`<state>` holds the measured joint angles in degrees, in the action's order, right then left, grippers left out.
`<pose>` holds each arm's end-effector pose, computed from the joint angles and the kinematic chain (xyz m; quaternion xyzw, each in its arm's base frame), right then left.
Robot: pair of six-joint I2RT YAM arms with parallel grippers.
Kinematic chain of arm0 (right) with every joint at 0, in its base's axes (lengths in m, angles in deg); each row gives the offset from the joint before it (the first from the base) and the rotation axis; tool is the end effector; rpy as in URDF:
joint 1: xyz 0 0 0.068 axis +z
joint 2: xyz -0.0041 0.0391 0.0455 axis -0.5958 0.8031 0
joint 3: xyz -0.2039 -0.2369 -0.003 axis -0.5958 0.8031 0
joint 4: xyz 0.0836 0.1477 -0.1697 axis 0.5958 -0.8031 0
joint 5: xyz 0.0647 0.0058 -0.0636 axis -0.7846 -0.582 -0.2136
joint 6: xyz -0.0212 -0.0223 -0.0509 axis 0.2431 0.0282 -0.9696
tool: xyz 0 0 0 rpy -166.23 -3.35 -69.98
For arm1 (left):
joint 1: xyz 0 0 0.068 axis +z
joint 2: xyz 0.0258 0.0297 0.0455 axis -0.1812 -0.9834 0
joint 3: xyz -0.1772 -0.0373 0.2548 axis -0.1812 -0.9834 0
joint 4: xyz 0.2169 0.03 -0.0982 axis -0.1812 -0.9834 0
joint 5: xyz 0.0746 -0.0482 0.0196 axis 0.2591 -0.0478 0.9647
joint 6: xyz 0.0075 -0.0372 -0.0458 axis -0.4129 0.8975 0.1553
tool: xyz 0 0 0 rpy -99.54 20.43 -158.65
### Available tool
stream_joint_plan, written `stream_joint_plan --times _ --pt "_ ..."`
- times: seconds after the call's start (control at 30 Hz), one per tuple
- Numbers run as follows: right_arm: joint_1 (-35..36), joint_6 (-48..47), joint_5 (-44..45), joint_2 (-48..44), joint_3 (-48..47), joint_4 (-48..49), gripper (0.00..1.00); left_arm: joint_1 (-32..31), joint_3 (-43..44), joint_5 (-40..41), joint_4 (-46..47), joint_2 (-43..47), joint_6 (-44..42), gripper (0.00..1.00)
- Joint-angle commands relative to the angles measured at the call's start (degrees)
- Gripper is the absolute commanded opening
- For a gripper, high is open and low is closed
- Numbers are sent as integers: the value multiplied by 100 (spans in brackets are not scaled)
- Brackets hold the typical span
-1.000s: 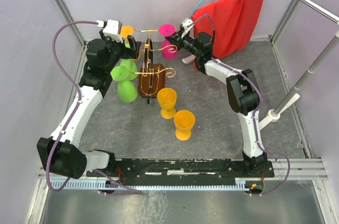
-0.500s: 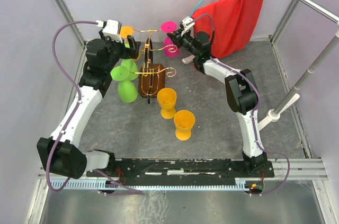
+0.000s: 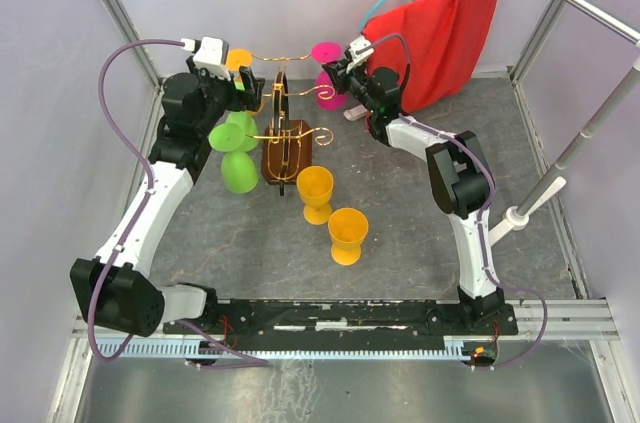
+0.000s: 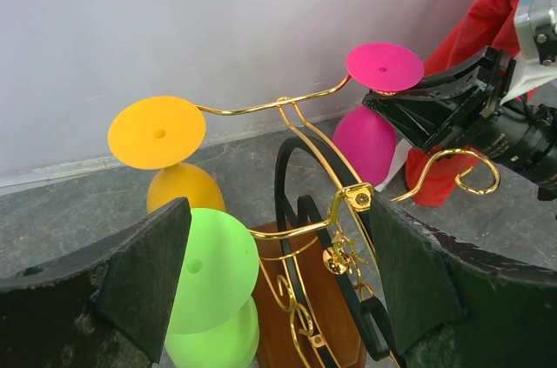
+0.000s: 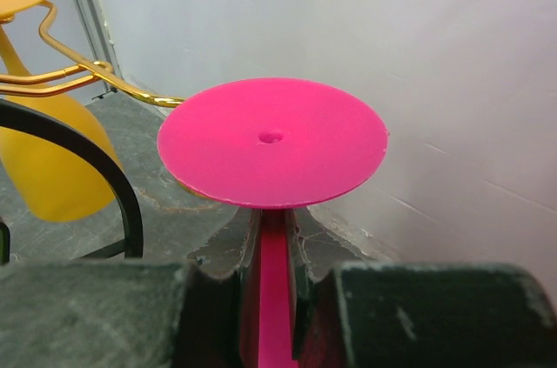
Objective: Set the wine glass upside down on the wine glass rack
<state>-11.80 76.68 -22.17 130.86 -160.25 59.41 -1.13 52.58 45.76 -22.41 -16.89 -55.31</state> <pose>0.4941 0.2406 0.2968 -0.2238 0.5973 0.2591 0.7253 0.2701 -0.0616 0.4435 0.1116 0.7105 -0.1298 0.6826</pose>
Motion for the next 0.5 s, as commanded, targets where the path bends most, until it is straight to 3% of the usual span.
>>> stream_joint_plan --times 0.0,0.47 --pt "-40 -98 74 -467 416 172 1 44 227 -148 244 -9 -222 89" --pt "48 -92 -297 -666 824 264 1 65 174 -179 290 26 -156 89"
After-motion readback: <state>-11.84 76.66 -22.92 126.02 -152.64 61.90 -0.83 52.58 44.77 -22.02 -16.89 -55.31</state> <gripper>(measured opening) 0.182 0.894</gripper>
